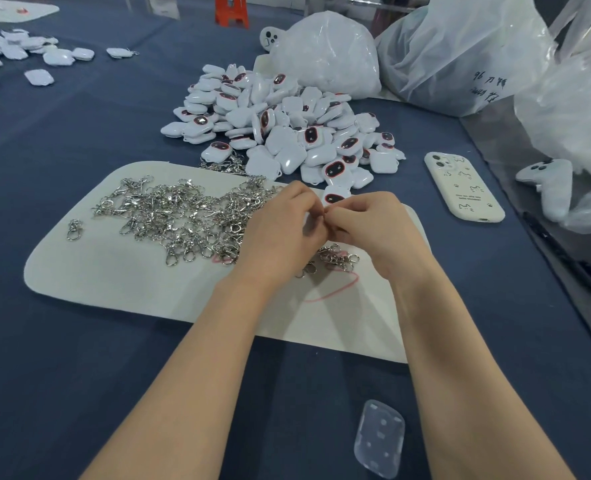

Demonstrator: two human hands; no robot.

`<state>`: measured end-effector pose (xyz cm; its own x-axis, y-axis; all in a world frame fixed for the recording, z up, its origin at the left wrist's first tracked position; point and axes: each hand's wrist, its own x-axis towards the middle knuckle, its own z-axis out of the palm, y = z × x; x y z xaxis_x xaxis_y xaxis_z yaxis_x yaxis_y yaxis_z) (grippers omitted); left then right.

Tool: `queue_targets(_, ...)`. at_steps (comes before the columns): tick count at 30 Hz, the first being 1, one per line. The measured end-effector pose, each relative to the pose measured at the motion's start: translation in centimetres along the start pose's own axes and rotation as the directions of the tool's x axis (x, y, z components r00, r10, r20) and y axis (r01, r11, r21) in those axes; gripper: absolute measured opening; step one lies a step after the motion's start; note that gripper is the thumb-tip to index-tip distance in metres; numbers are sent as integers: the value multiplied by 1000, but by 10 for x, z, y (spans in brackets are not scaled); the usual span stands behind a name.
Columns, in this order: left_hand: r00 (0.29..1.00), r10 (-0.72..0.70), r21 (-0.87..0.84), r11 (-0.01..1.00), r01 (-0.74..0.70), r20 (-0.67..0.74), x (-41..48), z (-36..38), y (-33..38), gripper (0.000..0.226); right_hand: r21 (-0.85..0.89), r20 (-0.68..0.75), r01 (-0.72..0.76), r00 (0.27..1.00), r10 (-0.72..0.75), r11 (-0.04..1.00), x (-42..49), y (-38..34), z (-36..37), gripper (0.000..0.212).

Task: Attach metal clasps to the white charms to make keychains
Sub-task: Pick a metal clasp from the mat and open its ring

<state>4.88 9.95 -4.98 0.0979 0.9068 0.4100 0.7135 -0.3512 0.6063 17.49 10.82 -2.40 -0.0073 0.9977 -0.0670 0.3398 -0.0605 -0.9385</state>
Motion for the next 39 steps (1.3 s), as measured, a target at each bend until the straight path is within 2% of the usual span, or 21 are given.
queue_targets(4, 1000, 0, 103, 995, 3, -27, -1, 2, 4, 15, -29, -32, -6, 999, 5, 1000, -1, -1, 4, 16)
queue_targets(8, 998, 17, 176, 984, -7, -54, -3, 7, 5, 14, -24, -54, -19, 998, 18, 1000, 1, 1, 8, 24)
queue_targets(11, 997, 13, 182, 983, 1, -77, -4, 7, 5, 14, -30, -44, -16, 999, 14, 999, 0, 1, 10, 19)
queue_targets(21, 995, 5, 199, 980, 14, -97, -7, 9, 10, 28, 11, -29, -36, 999, 36, 999, -2, -2, 8, 27)
queue_targets(25, 997, 44, 221, 975, -29, -63, -8, 10, 11, 20, -34, -86, -52, 995, 49, 998, 2, 0, 9, 28)
queue_targets(28, 996, 55, 223, 974, -37, -77, -8, 12, 11, 28, 27, -78, -83, 993, 85, 996, 1, 1, 8, 37)
queue_targets(31, 992, 55, 199, 979, -31, -114, -8, 14, 11, 32, 82, -73, -83, 993, 89, 993, 1, 2, 8, 30)
queue_targets(34, 990, 49, 190, 981, -24, -129, -7, 15, 10, 22, 85, -83, -74, 993, 81, 994, 2, 2, 7, 17)
queue_targets(39, 992, 8, 174, 985, 14, -126, -5, 14, 7, 9, 84, -86, -53, 995, 60, 995, 3, 4, 4, 21)
